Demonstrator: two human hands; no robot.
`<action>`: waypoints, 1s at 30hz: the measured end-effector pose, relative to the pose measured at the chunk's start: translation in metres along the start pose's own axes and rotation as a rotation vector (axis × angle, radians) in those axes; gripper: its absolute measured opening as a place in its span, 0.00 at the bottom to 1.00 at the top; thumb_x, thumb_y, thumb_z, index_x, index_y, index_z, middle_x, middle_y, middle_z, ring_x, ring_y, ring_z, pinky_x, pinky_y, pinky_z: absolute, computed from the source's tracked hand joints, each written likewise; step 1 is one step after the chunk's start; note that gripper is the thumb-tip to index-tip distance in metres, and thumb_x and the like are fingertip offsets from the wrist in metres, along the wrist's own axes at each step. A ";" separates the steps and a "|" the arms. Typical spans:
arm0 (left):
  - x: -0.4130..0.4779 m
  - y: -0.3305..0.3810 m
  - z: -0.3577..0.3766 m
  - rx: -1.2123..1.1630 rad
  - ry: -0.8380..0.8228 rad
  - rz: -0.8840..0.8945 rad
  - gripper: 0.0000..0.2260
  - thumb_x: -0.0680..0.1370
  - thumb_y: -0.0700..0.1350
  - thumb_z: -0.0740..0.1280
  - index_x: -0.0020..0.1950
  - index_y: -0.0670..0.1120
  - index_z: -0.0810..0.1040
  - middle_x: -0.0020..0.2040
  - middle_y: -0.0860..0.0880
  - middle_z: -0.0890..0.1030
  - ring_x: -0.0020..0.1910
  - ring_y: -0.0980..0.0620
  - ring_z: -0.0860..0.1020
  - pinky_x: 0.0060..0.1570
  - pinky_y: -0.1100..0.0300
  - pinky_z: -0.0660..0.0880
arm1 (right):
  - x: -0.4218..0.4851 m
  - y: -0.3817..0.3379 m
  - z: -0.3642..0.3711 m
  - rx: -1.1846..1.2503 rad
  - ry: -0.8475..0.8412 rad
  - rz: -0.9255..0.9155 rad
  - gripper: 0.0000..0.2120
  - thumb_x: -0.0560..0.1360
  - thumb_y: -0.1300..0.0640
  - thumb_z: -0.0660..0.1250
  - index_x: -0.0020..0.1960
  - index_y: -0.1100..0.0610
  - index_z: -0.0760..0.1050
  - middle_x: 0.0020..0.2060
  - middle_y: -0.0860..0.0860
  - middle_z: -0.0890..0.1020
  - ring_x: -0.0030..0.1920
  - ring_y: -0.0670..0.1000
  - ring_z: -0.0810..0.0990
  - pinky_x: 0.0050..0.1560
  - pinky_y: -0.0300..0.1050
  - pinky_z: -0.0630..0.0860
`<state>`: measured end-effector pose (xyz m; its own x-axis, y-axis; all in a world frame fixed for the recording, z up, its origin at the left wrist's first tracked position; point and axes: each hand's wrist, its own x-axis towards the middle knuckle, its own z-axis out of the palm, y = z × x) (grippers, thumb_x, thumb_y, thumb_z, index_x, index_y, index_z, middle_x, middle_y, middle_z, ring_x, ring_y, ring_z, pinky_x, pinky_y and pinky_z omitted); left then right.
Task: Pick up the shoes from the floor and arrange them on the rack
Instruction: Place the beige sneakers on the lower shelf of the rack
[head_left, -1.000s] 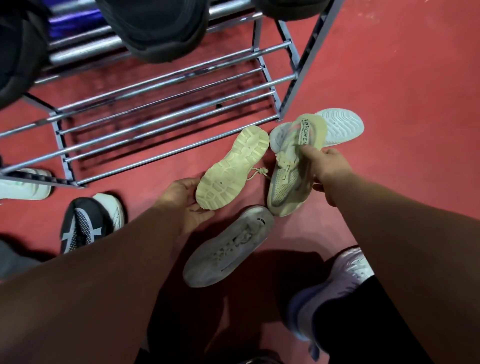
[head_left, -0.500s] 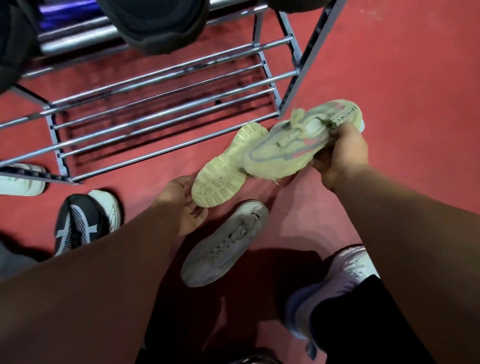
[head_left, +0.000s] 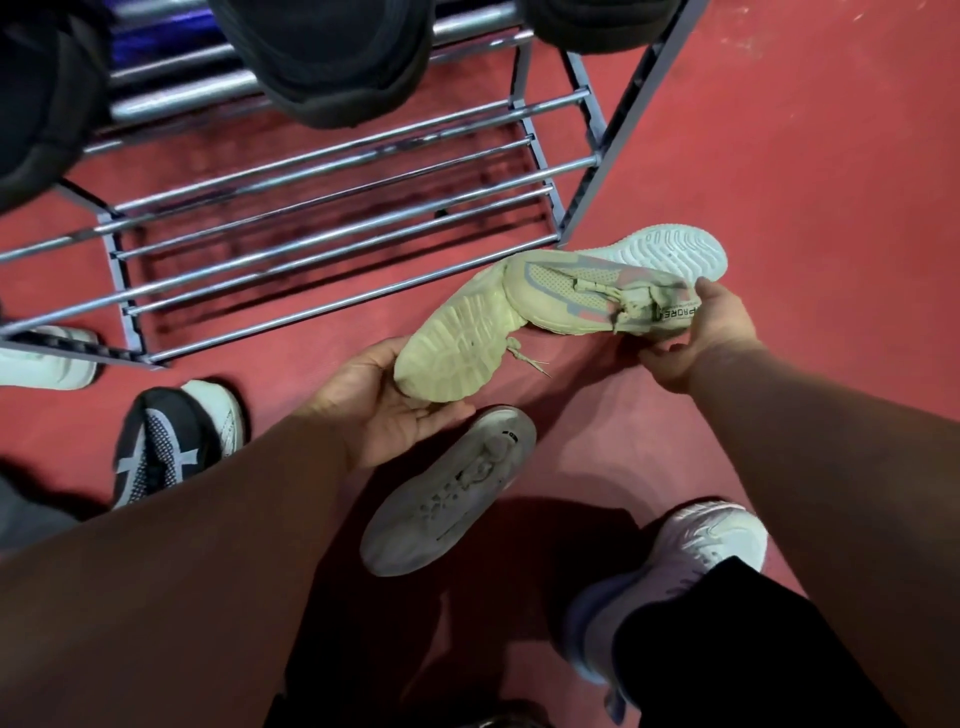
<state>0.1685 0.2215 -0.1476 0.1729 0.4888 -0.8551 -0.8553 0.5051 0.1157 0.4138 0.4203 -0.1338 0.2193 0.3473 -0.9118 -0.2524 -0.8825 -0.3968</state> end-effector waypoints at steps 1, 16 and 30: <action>0.000 0.000 0.000 -0.005 -0.028 -0.031 0.22 0.77 0.48 0.67 0.69 0.40 0.76 0.69 0.39 0.78 0.68 0.38 0.77 0.59 0.44 0.78 | -0.001 0.002 0.002 -0.017 -0.009 -0.012 0.13 0.78 0.43 0.67 0.52 0.52 0.82 0.47 0.50 0.86 0.48 0.51 0.85 0.60 0.46 0.78; -0.002 -0.006 0.007 0.091 0.030 -0.138 0.18 0.71 0.47 0.76 0.57 0.43 0.79 0.42 0.48 0.77 0.35 0.56 0.72 0.32 0.65 0.69 | 0.012 0.013 -0.022 -0.264 0.165 -0.090 0.08 0.69 0.53 0.78 0.46 0.53 0.83 0.43 0.51 0.88 0.40 0.54 0.88 0.47 0.53 0.85; -0.143 -0.002 0.047 0.607 0.101 -0.034 0.16 0.76 0.31 0.63 0.63 0.36 0.78 0.53 0.39 0.84 0.46 0.45 0.85 0.39 0.52 0.84 | -0.165 -0.031 -0.069 -1.157 -0.041 -0.282 0.09 0.77 0.55 0.67 0.39 0.57 0.77 0.21 0.51 0.78 0.27 0.53 0.75 0.35 0.43 0.76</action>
<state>0.1688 0.1838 -0.0018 0.1224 0.4107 -0.9035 -0.4145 0.8483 0.3294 0.4503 0.3680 0.0364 0.0948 0.5660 -0.8189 0.8042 -0.5284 -0.2721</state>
